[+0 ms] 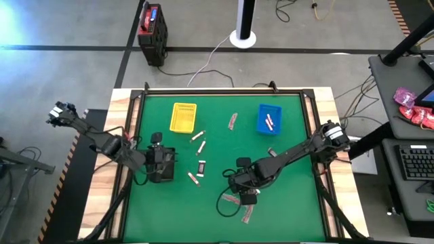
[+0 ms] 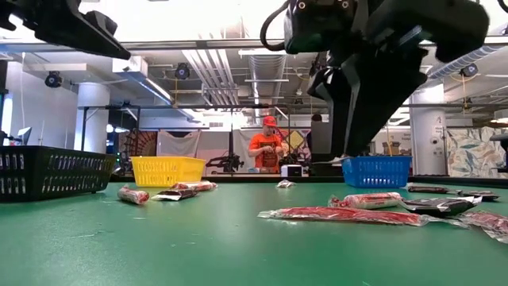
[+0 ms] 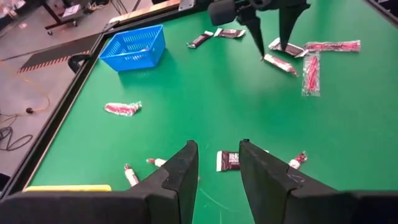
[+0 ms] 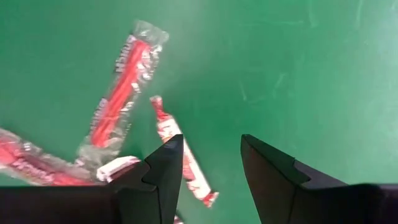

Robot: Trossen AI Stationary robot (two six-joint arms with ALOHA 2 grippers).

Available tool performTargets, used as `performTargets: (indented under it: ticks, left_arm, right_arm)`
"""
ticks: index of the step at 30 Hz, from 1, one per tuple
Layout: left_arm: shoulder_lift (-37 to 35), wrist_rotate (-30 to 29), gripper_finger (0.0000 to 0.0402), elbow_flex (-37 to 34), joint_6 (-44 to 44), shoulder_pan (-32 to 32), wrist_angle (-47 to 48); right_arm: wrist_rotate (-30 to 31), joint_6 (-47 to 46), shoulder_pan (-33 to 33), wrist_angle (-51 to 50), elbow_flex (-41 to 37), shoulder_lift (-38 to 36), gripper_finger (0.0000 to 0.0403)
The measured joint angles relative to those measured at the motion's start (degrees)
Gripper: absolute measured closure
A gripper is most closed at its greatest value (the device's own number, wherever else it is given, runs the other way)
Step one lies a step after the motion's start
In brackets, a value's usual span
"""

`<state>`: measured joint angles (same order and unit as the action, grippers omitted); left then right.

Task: Sort candy by brand, put in halloween buckets
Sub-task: Put the red candy stick into the black bin

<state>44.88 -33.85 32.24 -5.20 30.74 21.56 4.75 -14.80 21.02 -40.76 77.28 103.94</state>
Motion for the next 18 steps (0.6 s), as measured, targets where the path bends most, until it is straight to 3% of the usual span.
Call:
performTargets:
  ticks: [6,14,18]
  left_arm:
    - [0.00,-0.15,0.0300,-0.27,-0.07,0.00,-1.95]
    - [0.00,-0.15,0.0300,-0.27,1.17,-0.04,-2.73]
    - [-0.04,-0.13,0.0300,-0.27,1.24,-0.04,-2.79]
  right_arm:
    - [-4.97,-0.68,0.32,8.85,0.00,0.14,0.0251]
    - [-5.19,-4.56,1.16,16.99,0.15,3.26,0.0244]
    - [-4.82,-6.25,2.06,16.11,1.77,6.24,0.0238]
